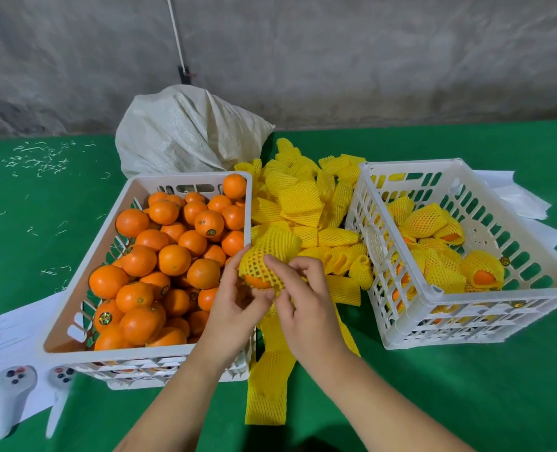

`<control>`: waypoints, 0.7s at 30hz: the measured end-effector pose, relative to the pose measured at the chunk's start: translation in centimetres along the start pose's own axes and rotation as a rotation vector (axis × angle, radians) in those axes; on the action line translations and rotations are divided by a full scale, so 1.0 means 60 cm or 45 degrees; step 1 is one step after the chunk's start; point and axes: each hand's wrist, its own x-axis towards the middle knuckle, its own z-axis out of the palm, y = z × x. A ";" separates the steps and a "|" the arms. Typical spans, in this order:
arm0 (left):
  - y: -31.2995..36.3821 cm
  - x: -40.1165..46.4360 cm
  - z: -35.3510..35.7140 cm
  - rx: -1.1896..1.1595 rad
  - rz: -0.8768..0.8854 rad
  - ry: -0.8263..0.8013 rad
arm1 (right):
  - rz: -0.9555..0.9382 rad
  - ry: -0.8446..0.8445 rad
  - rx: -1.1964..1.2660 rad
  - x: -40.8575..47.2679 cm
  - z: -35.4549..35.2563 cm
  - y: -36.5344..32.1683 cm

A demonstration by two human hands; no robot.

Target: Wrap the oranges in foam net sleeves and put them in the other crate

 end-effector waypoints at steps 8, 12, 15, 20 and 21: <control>0.003 0.000 0.013 0.025 0.051 0.226 | -0.294 -0.006 -0.106 0.010 -0.004 -0.008; 0.007 -0.001 0.013 0.160 0.087 0.288 | 0.268 -0.096 0.258 -0.006 0.000 -0.022; 0.010 -0.008 0.021 0.268 0.175 0.209 | 0.767 -0.242 0.637 0.009 0.002 -0.027; 0.012 -0.007 0.019 0.396 0.063 0.099 | 0.943 -0.213 0.808 0.020 0.008 -0.011; 0.011 -0.006 0.017 0.397 0.039 0.088 | 0.946 -0.202 0.839 0.020 0.007 -0.008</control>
